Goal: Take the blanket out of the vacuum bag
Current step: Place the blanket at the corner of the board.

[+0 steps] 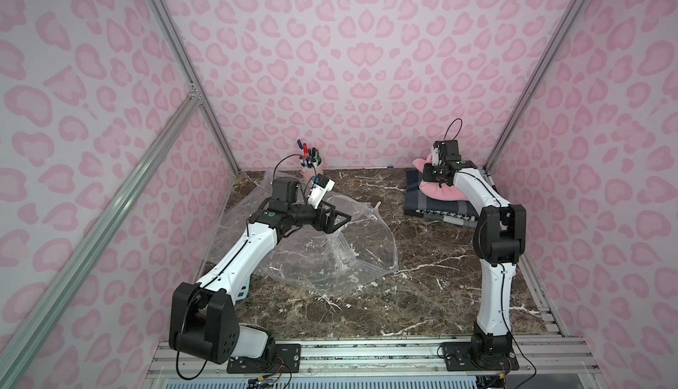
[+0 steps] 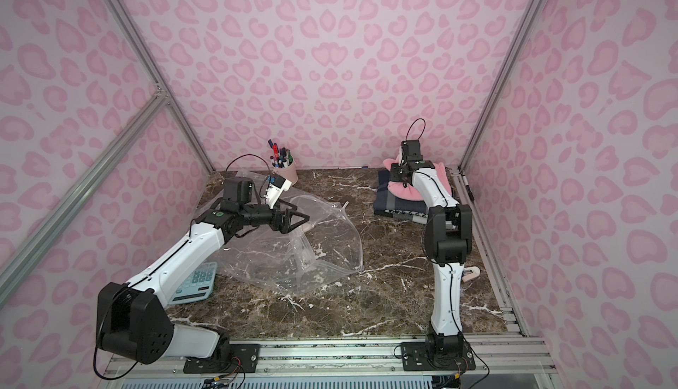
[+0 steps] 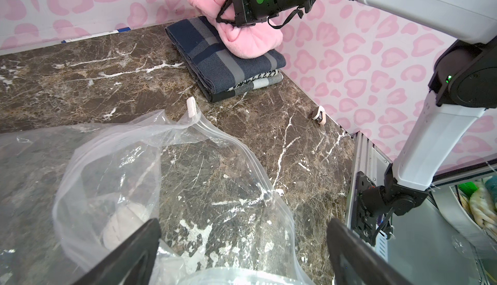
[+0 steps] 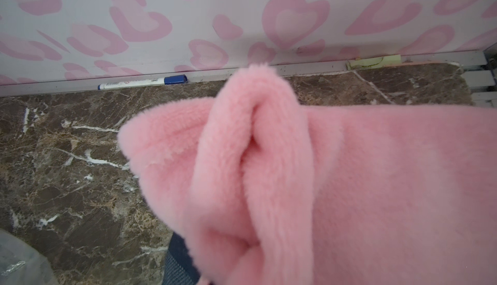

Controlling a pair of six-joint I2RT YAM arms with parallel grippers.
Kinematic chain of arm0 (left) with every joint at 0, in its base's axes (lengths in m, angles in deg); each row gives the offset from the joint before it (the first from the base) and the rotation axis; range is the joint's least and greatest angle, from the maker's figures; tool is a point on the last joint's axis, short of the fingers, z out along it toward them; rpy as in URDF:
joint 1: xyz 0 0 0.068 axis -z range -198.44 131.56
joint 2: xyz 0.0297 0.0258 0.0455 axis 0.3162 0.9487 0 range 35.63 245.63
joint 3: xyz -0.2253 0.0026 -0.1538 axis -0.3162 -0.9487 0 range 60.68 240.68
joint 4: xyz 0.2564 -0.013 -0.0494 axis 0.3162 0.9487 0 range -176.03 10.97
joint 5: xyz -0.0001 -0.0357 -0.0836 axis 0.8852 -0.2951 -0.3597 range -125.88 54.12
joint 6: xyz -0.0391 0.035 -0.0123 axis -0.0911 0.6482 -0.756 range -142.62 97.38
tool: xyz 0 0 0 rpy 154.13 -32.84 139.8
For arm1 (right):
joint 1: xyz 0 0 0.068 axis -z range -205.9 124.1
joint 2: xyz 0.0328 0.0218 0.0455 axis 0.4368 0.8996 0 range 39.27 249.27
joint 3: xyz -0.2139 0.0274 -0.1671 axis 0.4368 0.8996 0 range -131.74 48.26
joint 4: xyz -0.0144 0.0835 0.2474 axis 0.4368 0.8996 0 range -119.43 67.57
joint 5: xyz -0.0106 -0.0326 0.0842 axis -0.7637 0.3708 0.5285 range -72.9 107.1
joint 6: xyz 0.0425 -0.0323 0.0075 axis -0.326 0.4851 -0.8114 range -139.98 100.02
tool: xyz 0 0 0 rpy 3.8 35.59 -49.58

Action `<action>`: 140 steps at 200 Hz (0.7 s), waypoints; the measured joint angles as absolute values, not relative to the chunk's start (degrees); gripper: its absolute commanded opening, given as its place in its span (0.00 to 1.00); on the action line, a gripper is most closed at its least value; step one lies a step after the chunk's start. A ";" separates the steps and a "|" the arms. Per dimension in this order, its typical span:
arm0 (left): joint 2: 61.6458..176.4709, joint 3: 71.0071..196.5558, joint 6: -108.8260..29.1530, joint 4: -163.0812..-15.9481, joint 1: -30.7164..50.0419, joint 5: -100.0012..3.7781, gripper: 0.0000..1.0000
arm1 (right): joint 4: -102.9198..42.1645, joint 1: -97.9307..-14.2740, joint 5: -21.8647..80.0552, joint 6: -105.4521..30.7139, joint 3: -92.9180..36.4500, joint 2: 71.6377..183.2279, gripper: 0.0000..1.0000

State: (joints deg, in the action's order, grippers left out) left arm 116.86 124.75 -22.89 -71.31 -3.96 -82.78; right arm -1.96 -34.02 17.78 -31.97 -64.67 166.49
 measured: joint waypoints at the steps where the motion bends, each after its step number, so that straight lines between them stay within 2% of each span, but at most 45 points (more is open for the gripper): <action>1: 116.86 124.75 -22.89 -71.31 -3.96 -82.80 0.97 | -1.96 -34.04 17.78 -31.99 -64.69 166.51 0.00; 24: 116.95 124.73 -22.89 -71.40 -3.98 -82.95 0.97 | -1.83 -34.11 17.83 -31.99 -64.75 166.88 0.01; 32: 116.95 124.73 -22.89 -71.44 -3.96 -82.97 0.97 | -1.77 -34.13 17.83 -32.04 -64.75 166.95 0.11; 46: 116.99 124.73 -22.89 -71.44 -3.96 -83.08 0.97 | -1.68 -34.19 17.81 -32.24 -64.75 167.12 0.38; 60: 117.04 124.73 -22.89 -71.44 -3.96 -83.17 0.97 | -1.46 -34.26 18.29 -32.65 -64.84 167.23 0.50; 78: 117.32 124.73 -22.89 -71.44 -3.96 -83.17 0.97 | -1.42 -34.57 19.16 -32.61 -64.80 167.05 0.60; 100: 117.80 124.73 -22.89 -71.44 -3.96 -83.19 0.97 | -1.57 -34.98 21.15 -32.61 -63.77 165.35 0.67; 140: 118.28 124.73 -22.89 -71.44 -3.96 -83.39 0.97 | -4.72 -35.07 30.24 -33.37 -59.57 159.32 0.69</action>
State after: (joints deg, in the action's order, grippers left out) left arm 118.28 124.73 -22.89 -71.44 -3.96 -83.39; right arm -4.72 -35.07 30.24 -33.37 -59.57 159.32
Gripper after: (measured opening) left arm 0.967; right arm 0.690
